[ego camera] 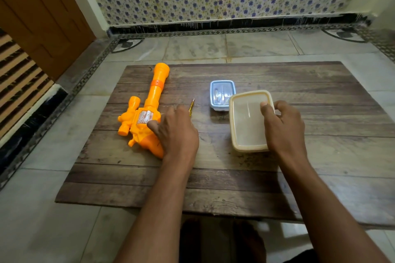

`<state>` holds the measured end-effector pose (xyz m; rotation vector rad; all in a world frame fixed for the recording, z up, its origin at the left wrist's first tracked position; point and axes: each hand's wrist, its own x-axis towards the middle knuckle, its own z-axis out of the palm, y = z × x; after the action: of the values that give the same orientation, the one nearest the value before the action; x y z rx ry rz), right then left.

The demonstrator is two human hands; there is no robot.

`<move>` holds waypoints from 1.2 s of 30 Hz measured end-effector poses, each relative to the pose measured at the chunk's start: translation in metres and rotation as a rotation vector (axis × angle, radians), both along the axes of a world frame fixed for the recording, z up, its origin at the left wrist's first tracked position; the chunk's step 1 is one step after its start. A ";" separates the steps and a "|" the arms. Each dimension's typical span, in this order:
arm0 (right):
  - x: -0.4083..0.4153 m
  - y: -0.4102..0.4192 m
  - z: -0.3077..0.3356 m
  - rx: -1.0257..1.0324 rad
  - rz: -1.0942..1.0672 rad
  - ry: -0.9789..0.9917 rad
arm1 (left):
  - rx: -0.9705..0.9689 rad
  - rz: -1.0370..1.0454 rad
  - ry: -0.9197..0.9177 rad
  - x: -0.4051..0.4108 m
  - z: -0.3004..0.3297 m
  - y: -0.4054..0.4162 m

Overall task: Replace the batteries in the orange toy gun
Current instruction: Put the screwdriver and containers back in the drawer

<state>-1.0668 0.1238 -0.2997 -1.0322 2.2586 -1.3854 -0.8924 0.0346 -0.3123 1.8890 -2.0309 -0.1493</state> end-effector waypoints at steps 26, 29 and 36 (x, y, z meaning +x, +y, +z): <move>0.025 -0.011 0.002 -0.202 0.064 0.018 | 0.238 -0.285 1.170 -0.019 0.015 0.019; 0.030 -0.009 0.004 -0.217 0.082 0.061 | 0.305 -0.338 1.185 -0.016 0.021 0.024; 0.041 -0.004 0.009 -0.263 0.063 0.029 | 0.464 -0.399 1.166 -0.006 0.031 0.039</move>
<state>-1.0259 0.1197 -0.2908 -1.1996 2.0826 -1.6825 -0.8986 0.0737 -0.2816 1.0372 -1.4903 -1.5153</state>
